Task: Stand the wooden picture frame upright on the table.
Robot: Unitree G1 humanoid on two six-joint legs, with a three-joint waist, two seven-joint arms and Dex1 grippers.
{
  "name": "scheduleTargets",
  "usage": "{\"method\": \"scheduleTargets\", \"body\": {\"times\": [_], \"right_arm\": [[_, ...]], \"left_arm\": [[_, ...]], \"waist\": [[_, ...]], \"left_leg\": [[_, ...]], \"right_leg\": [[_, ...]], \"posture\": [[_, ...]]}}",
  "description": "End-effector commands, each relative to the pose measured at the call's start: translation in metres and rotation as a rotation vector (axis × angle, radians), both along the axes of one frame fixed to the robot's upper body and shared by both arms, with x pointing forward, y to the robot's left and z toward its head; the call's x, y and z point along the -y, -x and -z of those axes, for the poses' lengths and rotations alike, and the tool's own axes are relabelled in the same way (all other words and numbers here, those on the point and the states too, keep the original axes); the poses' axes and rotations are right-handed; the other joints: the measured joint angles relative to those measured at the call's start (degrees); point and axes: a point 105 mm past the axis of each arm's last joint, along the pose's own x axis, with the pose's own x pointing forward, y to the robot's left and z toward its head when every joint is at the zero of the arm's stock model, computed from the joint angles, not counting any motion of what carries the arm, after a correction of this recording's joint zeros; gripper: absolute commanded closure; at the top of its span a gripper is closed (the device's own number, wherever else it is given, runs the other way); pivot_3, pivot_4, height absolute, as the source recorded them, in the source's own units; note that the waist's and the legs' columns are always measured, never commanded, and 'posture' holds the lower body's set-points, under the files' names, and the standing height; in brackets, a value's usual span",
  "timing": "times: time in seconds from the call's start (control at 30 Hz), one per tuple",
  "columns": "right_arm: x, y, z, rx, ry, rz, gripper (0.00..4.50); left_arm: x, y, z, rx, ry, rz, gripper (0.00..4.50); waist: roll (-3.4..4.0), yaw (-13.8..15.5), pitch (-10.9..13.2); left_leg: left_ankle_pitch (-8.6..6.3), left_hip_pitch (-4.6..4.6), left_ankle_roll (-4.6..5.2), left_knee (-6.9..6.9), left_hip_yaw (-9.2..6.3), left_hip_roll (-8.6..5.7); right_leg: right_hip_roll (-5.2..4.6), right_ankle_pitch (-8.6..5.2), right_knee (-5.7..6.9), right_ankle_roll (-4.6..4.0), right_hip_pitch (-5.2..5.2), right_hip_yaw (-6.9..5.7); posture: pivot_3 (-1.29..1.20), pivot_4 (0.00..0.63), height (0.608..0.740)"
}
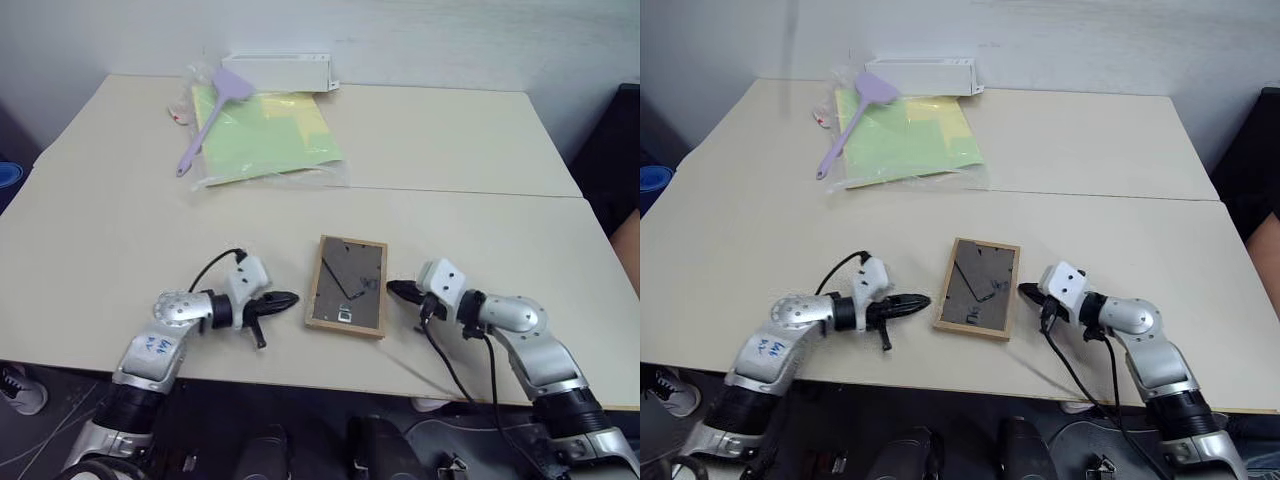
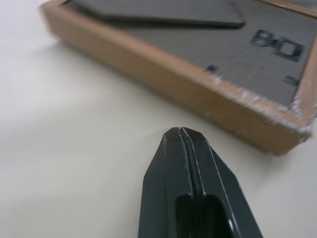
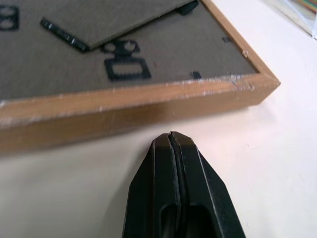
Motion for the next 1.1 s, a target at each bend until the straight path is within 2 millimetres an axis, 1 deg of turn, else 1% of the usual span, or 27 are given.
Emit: {"method": "scheduleTargets", "body": {"times": [0.03,0.1,0.13,0.17,0.23,0.3,0.33,0.43,0.6,0.7,0.77,0.93,1.07,1.1], "right_arm": [[0.011,0.013,-0.021,0.025,-0.002,-0.050,4.50],[0.009,0.022,-0.022,0.002,0.006,-0.077,4.50],[0.008,0.025,-0.021,-0.012,0.009,-0.085,4.50],[0.006,0.028,-0.021,-0.022,0.011,-0.095,4.50],[0.002,0.033,-0.018,-0.039,0.012,-0.101,4.50],[-0.002,0.036,-0.016,-0.044,0.009,-0.097,4.50],[-0.004,0.037,-0.014,-0.049,0.008,-0.097,4.50],[-0.009,0.039,-0.013,-0.056,-0.001,-0.095,4.50],[-0.012,0.039,-0.013,-0.055,-0.003,-0.097,4.50],[-0.016,0.038,-0.013,-0.048,-0.006,-0.103,4.50],[-0.019,0.037,-0.012,-0.043,-0.004,-0.111,4.50],[-0.024,0.034,-0.013,-0.033,-0.007,-0.114,4.50],[-0.029,0.033,-0.016,-0.027,-0.012,-0.115,4.50],[-0.030,0.033,-0.016,-0.027,-0.014,-0.114,4.50]], "left_arm": [[-0.013,0.012,-0.020,-0.317,0.154,-0.045,3.37],[-0.012,0.023,-0.027,-0.530,0.202,-0.006,2.75],[-0.013,0.024,-0.031,-0.602,0.204,-0.019,2.37],[-0.012,0.022,-0.037,-0.670,0.240,-0.027,2.10],[-0.008,0.024,-0.035,-0.832,0.179,-0.023,1.50],[0.003,0.020,-0.037,-0.865,0.169,-0.011,0.85],[0.008,0.013,-0.038,-0.865,0.181,-0.023,0.63],[0.020,0.009,-0.028,-0.879,0.110,-0.039,0.63],[0.034,0.004,-0.019,-0.902,0.100,-0.064,0.63],[0.043,-0.001,-0.015,-0.911,0.110,-0.084,0.63],[0.053,0.000,-0.015,-0.933,0.127,-0.055,0.63],[0.067,0.003,-0.017,-0.982,0.155,-0.002,0.63],[0.073,0.002,-0.021,-1.010,0.198,0.012,0.63],[0.074,0.002,-0.022,-1.011,0.202,0.017,0.81]], "waist": [[0.00,0.04,0.00],[-0.01,0.19,0.01],[-0.01,0.18,0.00],[-0.01,0.26,0.00],[-0.03,0.31,0.00],[-0.03,0.19,0.00],[-0.03,0.13,0.00],[-0.03,-0.04,0.00],[0.00,0.17,-0.02],[-0.01,0.85,-0.05],[-0.01,1.11,-0.05],[-0.01,1.44,-0.06],[-0.01,1.48,-0.06],[-0.01,1.53,-0.06]], "left_leg": [[0.00,-0.02,0.00,0.00,-0.04,0.01],[0.00,-0.02,0.00,-0.01,-0.08,0.01],[0.00,-0.04,0.00,0.00,-0.14,0.00],[0.00,-0.02,0.00,0.00,-0.15,0.00],[0.00,-0.03,0.02,0.03,-0.16,-0.04],[0.00,-0.02,0.01,0.03,-0.16,-0.06],[0.00,-0.01,0.01,0.02,-0.16,-0.08],[0.01,-0.02,0.00,0.03,-0.14,-0.07],[0.06,0.05,-0.09,0.03,-0.12,-0.08],[0.07,0.05,-0.08,0.07,-0.14,-0.13],[0.07,0.04,-0.07,0.07,-0.14,-0.16],[0.07,0.05,-0.07,0.08,-0.14,-0.17],[0.07,0.05,-0.07,0.08,-0.14,-0.18],[0.07,0.04,-0.07,0.09,-0.14,-0.18]], "right_leg": [[0.00,0.00,0.00,0.00,0.00,-0.01],[0.00,0.00,-0.01,0.00,0.02,-0.03],[0.00,0.00,-0.02,0.00,0.05,-0.05],[0.00,0.00,-0.04,0.00,0.07,-0.05],[0.00,0.00,-0.02,0.00,0.08,-0.05],[0.02,0.00,-0.02,0.00,0.08,-0.04],[0.01,0.00,0.00,0.00,0.08,-0.03],[0.02,0.00,-0.01,0.00,0.06,-0.01],[0.01,0.00,0.07,0.00,0.05,0.01],[-0.02,0.00,0.07,0.00,0.08,0.00],[-0.03,0.01,0.05,0.02,0.09,0.00],[-0.03,0.01,0.05,0.02,0.09,-0.01],[-0.03,0.01,0.05,0.02,0.09,-0.02],[-0.04,0.01,0.05,0.02,0.08,-0.02]], "posture": [[0.00,0.150,0.740],[0.00,0.150,0.740],[0.00,0.150,0.740],[0.00,0.150,0.740],[0.00,0.150,0.740],[0.00,0.150,0.740],[0.00,0.150,0.740],[0.00,0.150,0.740],[0.00,0.150,0.740],[0.00,0.150,0.740],[0.00,0.150,0.740],[0.00,0.150,0.740],[0.00,0.150,0.740],[0.00,0.150,0.740]]}}
